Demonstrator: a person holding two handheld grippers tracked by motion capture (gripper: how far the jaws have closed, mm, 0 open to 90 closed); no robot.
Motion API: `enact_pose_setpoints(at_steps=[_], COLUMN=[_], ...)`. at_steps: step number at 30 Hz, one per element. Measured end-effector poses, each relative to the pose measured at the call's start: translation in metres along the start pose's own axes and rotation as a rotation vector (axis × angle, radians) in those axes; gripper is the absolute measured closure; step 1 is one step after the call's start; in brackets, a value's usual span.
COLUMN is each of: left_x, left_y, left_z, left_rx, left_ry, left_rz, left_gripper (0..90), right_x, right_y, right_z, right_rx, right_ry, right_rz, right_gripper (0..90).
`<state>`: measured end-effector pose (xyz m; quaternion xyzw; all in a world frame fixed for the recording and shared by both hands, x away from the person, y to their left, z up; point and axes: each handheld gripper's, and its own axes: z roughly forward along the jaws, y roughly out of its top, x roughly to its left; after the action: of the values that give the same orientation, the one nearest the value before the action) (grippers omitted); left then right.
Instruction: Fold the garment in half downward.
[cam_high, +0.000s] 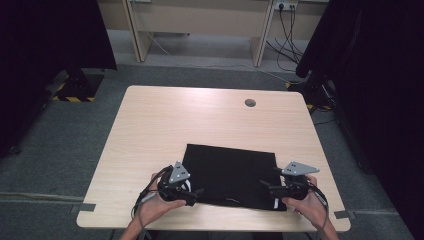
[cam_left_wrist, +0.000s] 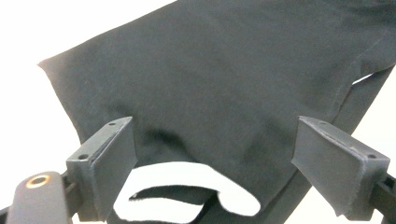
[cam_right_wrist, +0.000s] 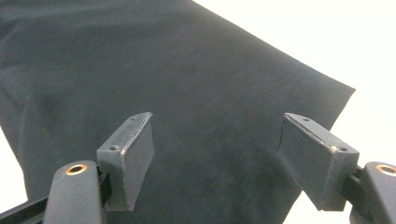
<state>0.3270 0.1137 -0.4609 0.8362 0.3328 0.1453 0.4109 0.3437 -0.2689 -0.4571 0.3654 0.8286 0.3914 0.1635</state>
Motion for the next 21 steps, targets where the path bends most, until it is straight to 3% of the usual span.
enact_pose_setpoints(at_steps=[14, 16, 19, 21], left_x=[-0.002, -0.001, 0.000, 0.000], left_y=[-0.014, -0.017, -0.019, -0.020], left_z=[-0.003, -0.003, -0.004, -0.006], left_rx=[0.024, 0.027, 0.027, 0.027], left_ry=[-0.014, -0.013, -0.014, -0.016], left_rz=[-0.020, -0.023, -0.025, -0.025], left_gripper=[6.4, 5.1, 5.0, 4.4], right_x=[0.010, 0.010, 0.008, 0.002], right_y=[-0.015, -0.019, -0.020, -0.021], right_z=[0.004, 0.006, 0.005, 0.003], right_rx=[0.071, 0.063, 0.067, 0.067], right_ry=[0.004, -0.002, 0.002, 0.028], right_rz=[-0.004, -0.046, -0.058, -0.086], right_gripper=[23.8, 23.9, 23.9, 23.9])
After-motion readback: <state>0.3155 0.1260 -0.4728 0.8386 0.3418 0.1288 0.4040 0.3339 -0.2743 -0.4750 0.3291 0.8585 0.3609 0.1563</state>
